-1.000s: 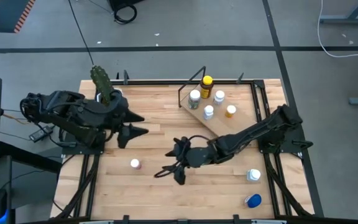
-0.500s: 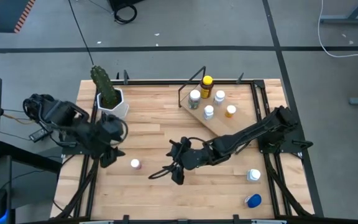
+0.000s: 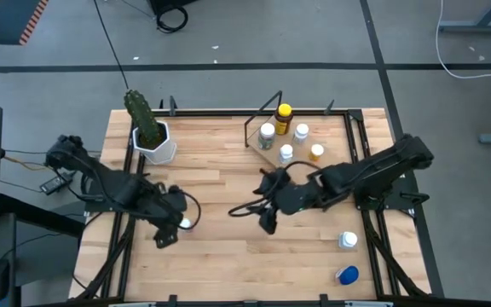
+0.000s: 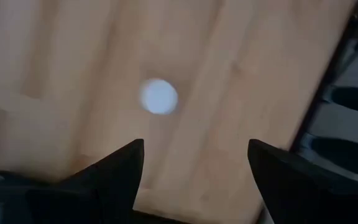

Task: Pick and place medicine bottles onto shelf by color
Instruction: Put the pink medicine bottle on the shelf

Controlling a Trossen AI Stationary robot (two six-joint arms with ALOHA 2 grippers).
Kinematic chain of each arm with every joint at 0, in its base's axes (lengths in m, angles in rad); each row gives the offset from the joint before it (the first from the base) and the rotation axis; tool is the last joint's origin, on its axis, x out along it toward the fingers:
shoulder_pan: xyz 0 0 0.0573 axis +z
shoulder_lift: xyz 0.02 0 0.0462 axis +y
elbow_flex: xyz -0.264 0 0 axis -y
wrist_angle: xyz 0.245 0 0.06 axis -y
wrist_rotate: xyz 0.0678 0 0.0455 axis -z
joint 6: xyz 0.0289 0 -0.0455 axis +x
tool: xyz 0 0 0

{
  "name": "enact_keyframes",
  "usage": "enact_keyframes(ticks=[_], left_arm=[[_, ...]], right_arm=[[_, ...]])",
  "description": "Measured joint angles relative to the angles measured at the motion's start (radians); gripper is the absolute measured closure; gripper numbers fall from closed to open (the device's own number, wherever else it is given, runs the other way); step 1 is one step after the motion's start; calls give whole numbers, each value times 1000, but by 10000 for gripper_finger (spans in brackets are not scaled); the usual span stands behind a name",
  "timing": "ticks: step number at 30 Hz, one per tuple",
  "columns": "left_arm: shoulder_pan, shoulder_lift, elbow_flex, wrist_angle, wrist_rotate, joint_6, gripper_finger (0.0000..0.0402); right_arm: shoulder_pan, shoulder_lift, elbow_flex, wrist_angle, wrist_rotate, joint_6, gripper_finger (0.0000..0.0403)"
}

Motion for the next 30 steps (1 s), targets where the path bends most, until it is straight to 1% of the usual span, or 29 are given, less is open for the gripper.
enact_keyframes(ticks=[2, 5, 9, 11, 17, 22, 27, 30], left_arm=[[-2, 0, -72, 104, 49, -28, 109], [-1, 1, -149, 184, 93, -91, 109], [-1, 1, -212, 263, 94, -203, 108], [-1, 1, -226, 295, 94, -233, 108], [13, 2, -292, 317, 30, -261, 106], [29, 10, -358, 321, 30, -310, 80], [35, 10, -399, 351, 30, -309, 48], [35, 10, -425, 381, 30, -303, 36]], right_arm=[[0, -36, 0, -35, 4, -11, 139], [0, -83, 0, -97, 20, -31, 139], [0, -132, 0, -154, 33, -45, 139], [0, -147, 0, -180, 37, -73, 139], [0, -173, 0, -206, 46, -117, 139], [0, -174, 0, -219, 45, -123, 139], [0, -174, 0, -232, 46, -108, 139], [0, -174, 0, -233, 48, -81, 139]])
